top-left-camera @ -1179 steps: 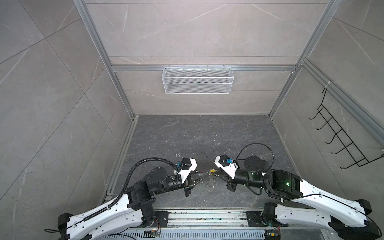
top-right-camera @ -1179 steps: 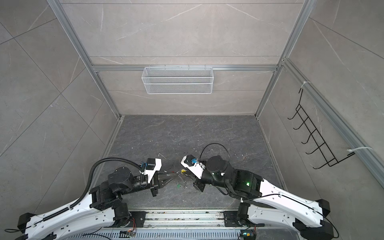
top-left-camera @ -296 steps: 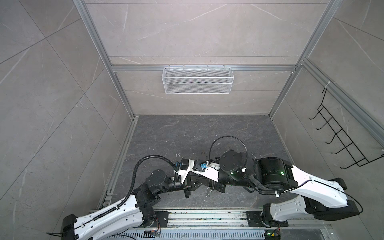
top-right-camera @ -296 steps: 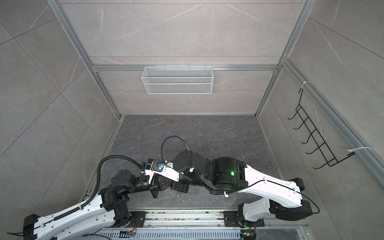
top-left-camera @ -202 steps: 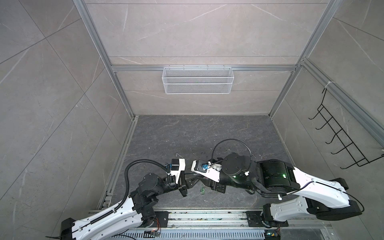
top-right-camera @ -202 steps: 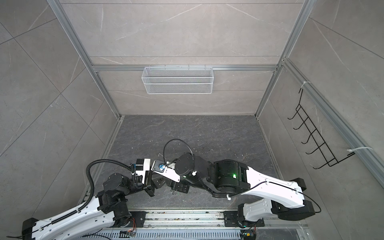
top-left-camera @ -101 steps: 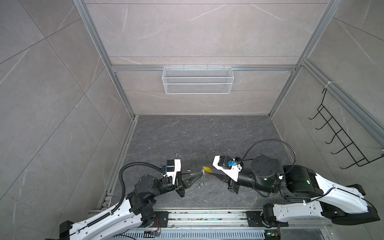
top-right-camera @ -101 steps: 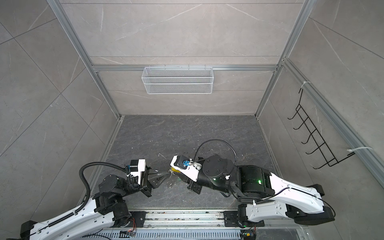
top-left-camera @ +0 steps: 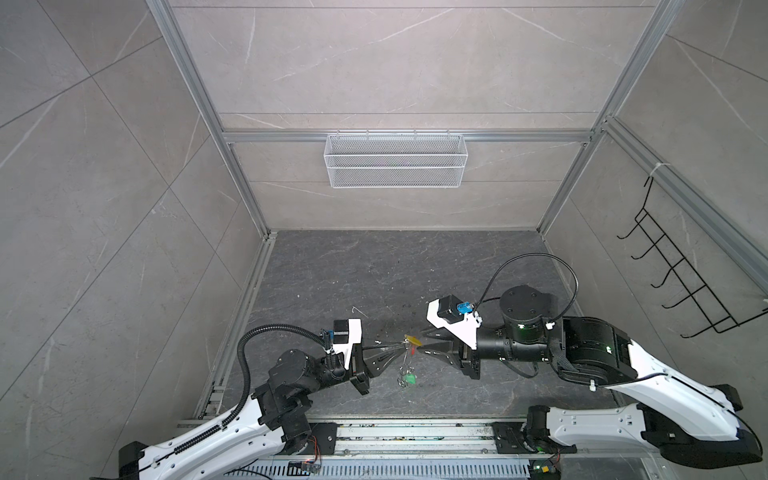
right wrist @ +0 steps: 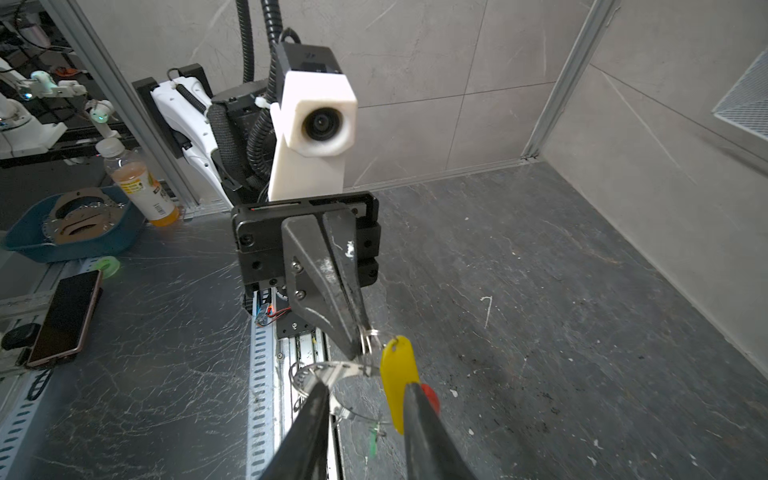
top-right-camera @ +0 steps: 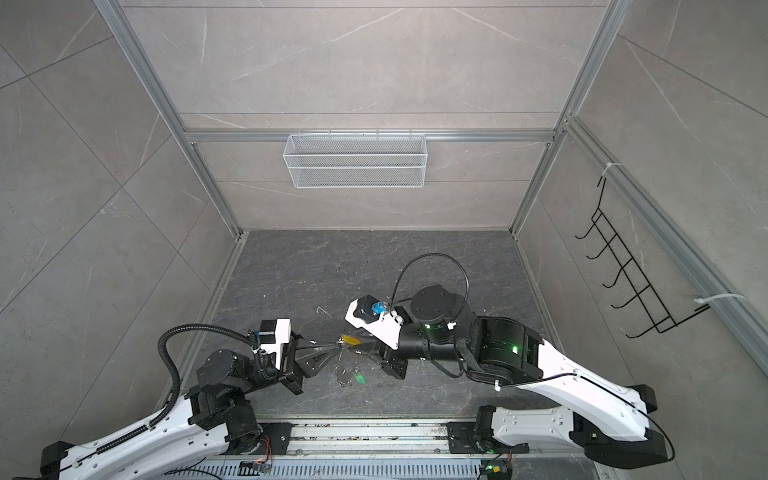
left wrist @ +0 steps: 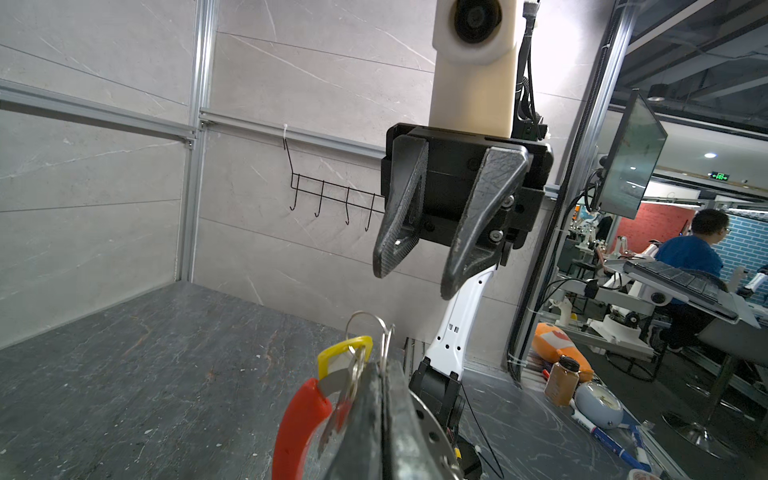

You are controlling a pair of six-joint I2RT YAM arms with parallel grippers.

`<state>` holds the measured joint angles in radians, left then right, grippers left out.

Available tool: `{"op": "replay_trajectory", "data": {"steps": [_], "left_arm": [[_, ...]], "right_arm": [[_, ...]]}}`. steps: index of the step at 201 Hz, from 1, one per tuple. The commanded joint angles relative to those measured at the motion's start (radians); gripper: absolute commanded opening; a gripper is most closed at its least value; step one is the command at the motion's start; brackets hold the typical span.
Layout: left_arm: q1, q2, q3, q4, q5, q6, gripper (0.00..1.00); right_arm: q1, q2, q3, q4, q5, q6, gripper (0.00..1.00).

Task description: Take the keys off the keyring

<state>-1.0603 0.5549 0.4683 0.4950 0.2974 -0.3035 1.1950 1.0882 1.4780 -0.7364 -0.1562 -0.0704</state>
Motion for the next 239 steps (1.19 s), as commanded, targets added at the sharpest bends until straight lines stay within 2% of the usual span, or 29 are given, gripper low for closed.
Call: {"op": "replay_trajectory", "data": {"steps": [1, 27, 54, 77, 106, 157, 239], "left_arm": [[0.003, -0.007, 0.014, 0.067, 0.021, -0.011, 0.0], [0.003, -0.011, 0.013, 0.073, 0.025, -0.015, 0.0], [0.002, -0.024, 0.009, 0.068, 0.013, -0.011, 0.0], [0.003, -0.027, 0.009, 0.062, -0.005, -0.011, 0.0], [0.003, -0.03, 0.013, 0.06, -0.007, -0.008, 0.0], [0.003, -0.037, 0.014, 0.059, 0.002, -0.008, 0.0], [0.002, -0.029, 0.015, 0.057, 0.015, -0.017, 0.0]], "right_arm": [[-0.014, 0.015, -0.006, -0.011, -0.081, 0.005, 0.33], [-0.031, 0.019, -0.007, -0.018, -0.08, 0.007, 0.34], [-0.043, -0.005, -0.042, -0.014, -0.059, 0.022, 0.42], [-0.046, -0.019, -0.072, -0.014, -0.087, 0.04, 0.28], [-0.046, 0.011, -0.101, -0.054, -0.114, 0.044, 0.22], [-0.046, 0.031, -0.127, -0.019, -0.107, 0.055, 0.18], [-0.046, 0.08, -0.015, -0.045, -0.027, 0.023, 0.17]]}}
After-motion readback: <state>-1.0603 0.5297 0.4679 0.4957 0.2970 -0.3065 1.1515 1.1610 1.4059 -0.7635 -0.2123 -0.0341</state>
